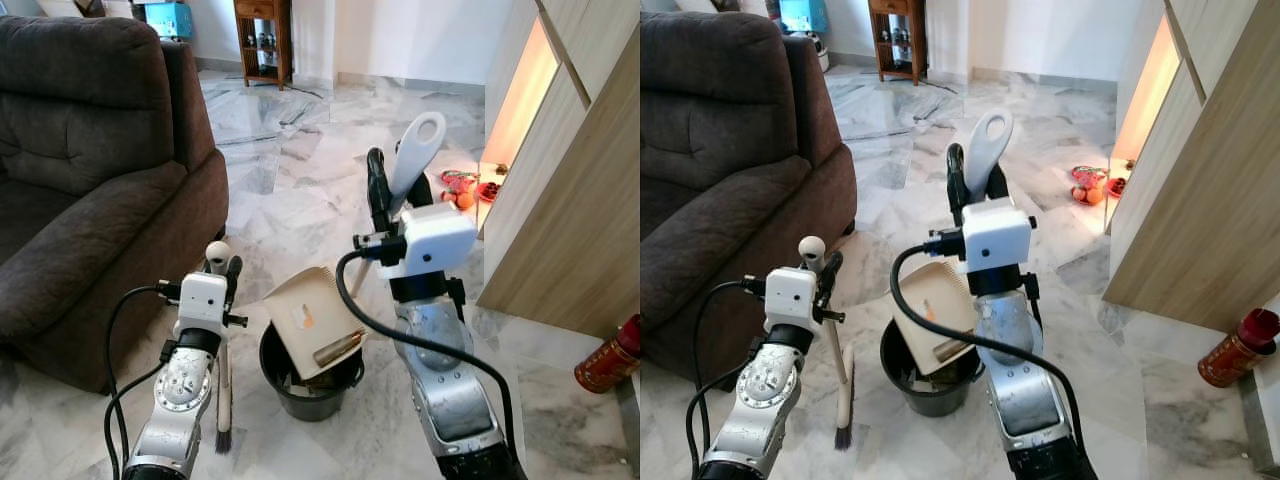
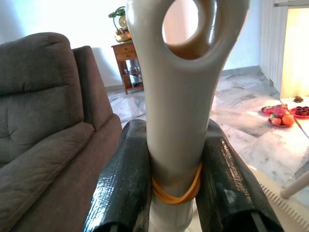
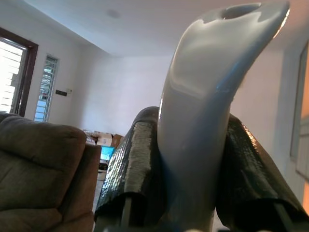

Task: Sweep floor

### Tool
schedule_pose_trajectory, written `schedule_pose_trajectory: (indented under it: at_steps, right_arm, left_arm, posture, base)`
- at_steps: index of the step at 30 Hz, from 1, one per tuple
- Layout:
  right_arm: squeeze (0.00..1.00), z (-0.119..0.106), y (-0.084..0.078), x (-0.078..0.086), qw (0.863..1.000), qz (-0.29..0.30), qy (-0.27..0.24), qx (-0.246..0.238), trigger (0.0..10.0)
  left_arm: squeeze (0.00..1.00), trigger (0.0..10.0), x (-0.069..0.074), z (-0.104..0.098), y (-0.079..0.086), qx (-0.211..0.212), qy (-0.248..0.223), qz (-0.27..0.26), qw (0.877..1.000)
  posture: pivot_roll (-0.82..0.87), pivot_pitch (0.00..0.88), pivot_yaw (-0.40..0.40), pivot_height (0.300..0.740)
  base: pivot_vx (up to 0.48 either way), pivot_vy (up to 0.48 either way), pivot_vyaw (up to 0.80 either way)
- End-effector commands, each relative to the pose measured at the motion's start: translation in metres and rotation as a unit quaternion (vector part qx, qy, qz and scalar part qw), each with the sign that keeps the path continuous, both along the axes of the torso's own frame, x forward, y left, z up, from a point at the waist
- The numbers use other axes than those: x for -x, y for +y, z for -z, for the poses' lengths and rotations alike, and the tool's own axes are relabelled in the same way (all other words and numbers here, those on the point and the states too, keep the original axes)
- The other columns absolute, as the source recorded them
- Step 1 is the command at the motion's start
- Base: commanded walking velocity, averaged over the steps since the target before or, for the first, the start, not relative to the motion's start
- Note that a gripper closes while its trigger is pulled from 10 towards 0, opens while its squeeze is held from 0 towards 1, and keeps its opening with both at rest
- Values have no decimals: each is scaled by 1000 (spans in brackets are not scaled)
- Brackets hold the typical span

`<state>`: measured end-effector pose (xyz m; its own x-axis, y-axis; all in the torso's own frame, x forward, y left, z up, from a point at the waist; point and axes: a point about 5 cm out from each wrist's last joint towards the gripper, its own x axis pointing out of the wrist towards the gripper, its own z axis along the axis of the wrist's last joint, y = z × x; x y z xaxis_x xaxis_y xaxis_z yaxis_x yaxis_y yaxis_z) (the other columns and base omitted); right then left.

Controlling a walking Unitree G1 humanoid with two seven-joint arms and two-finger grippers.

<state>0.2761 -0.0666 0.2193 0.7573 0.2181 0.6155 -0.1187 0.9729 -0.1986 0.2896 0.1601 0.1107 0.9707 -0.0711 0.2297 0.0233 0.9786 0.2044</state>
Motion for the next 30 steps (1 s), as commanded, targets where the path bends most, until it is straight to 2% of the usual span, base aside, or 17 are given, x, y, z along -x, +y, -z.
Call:
schedule_pose_trajectory:
  at_steps: [1,11,28,30]
  right_arm:
    - [0,-17,14,14,997,-35,-61,5,10000]
    - [0,-17,35,28,992,-88,-83,20,10000]
    - [0,-19,44,36,988,-105,-105,30,10000]
    - [0,-22,46,40,985,-104,-127,49,10000]
  left_arm:
    - [0,10000,0,-10,-2,-6,-30,6,1000]
    - [0,10000,0,-10,-2,-8,-32,6,999]
    - [0,10000,1,-9,-6,-19,-32,13,999]
    - [0,10000,1,-9,-5,-20,-33,12,999]
  posture:
    - [109,16,17,740]
    - [112,14,17,740]
    - [116,19,13,740]
    - [114,19,13,740]
  base:
    - [0,0,0]
    - [0,0,0]
    - [0,0,0]
    - [0,0,0]
